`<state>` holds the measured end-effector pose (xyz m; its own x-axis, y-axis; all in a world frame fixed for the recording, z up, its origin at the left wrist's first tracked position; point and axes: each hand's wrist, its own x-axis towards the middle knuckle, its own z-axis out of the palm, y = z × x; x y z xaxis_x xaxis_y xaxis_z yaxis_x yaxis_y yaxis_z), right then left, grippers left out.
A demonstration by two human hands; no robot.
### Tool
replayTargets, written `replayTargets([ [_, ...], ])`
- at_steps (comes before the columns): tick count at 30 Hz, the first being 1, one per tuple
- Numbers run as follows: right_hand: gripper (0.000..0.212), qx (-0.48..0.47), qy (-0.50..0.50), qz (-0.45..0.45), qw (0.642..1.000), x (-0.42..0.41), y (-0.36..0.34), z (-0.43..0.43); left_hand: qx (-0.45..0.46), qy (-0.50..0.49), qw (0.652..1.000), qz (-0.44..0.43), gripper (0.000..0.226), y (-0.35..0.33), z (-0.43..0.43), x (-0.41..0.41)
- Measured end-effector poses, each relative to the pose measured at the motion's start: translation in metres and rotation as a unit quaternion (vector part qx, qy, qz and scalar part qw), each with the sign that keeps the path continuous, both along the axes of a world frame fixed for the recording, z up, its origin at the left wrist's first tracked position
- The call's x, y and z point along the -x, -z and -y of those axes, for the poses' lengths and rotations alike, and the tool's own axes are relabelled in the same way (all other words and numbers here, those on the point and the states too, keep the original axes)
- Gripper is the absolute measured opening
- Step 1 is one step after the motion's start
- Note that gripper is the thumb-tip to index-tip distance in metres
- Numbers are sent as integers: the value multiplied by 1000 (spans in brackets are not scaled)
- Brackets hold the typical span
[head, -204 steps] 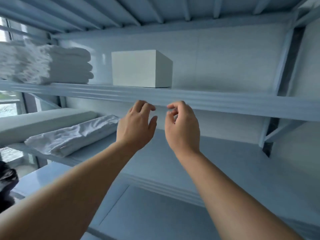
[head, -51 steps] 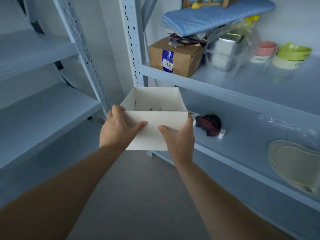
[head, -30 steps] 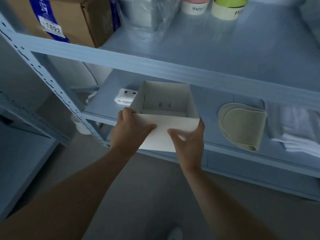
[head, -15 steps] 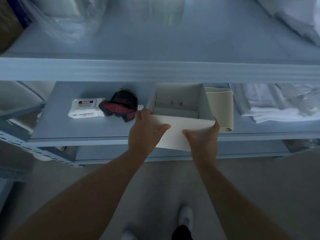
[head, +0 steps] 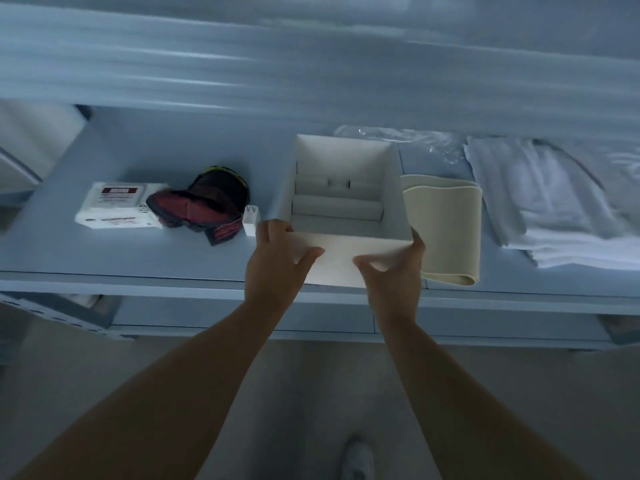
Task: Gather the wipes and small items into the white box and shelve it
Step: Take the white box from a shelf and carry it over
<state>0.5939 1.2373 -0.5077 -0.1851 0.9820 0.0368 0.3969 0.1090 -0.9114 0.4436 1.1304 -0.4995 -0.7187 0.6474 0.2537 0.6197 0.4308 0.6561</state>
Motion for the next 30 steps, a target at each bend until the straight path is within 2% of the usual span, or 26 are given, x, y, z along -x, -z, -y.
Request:
replayTargets([
  [9, 94, 22, -13, 17, 1000, 3, 36, -17, 13, -15, 999, -27, 49, 44, -11, -4],
  [12, 95, 42, -21, 52, 998, -1, 37, -14, 51, -22, 998, -31, 49, 41, -8, -6],
  [14, 97, 55, -23, 82, 995, -4, 30, -9, 89, -8, 996, -29, 58, 33, -3, -7],
  [18, 96, 37, -22, 117, 992, -8, -2, 3, 156, 12, 987, -24, 76, 2, 13, -2],
  [23, 86, -71, -53, 206, 975, 5, -67, 24, 226, 25, 973, -34, 67, -53, 43, 19],
  [30, 56, -130, -176, 255, 942, 64, -132, 89, 333, 11, 942, -35, 62, -100, 113, 73],
])
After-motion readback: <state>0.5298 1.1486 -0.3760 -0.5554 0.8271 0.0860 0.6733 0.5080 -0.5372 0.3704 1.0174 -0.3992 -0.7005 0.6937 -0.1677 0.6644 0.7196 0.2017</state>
